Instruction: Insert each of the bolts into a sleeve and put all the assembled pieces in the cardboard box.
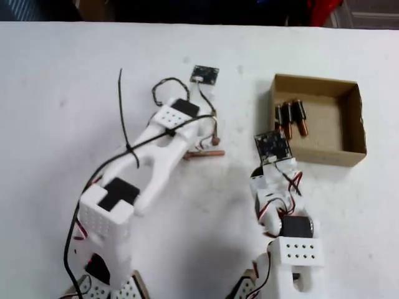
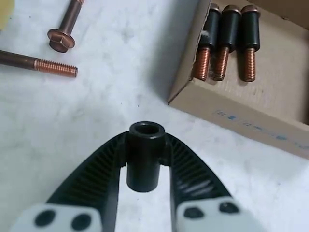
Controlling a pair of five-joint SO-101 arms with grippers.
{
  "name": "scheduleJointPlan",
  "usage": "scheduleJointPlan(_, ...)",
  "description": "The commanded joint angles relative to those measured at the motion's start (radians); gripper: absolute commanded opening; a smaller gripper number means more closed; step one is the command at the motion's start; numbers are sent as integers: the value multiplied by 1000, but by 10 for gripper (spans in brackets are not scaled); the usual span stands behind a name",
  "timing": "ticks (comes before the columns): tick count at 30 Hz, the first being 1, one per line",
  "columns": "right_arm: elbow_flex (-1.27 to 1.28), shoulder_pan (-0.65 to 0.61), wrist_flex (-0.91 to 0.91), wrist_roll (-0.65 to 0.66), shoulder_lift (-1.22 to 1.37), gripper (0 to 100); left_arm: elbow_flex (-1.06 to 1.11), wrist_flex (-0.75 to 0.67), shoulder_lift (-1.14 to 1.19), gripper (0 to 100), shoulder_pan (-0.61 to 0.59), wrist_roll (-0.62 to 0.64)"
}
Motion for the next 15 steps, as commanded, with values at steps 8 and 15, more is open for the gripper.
scheduleJointPlan(8,-9,8,-22,-2,-24,17,-43,-20,-2,24,93,32)
scheduleJointPlan(15,-9,8,-22,-2,-24,17,-43,-28,-1,24,85,32)
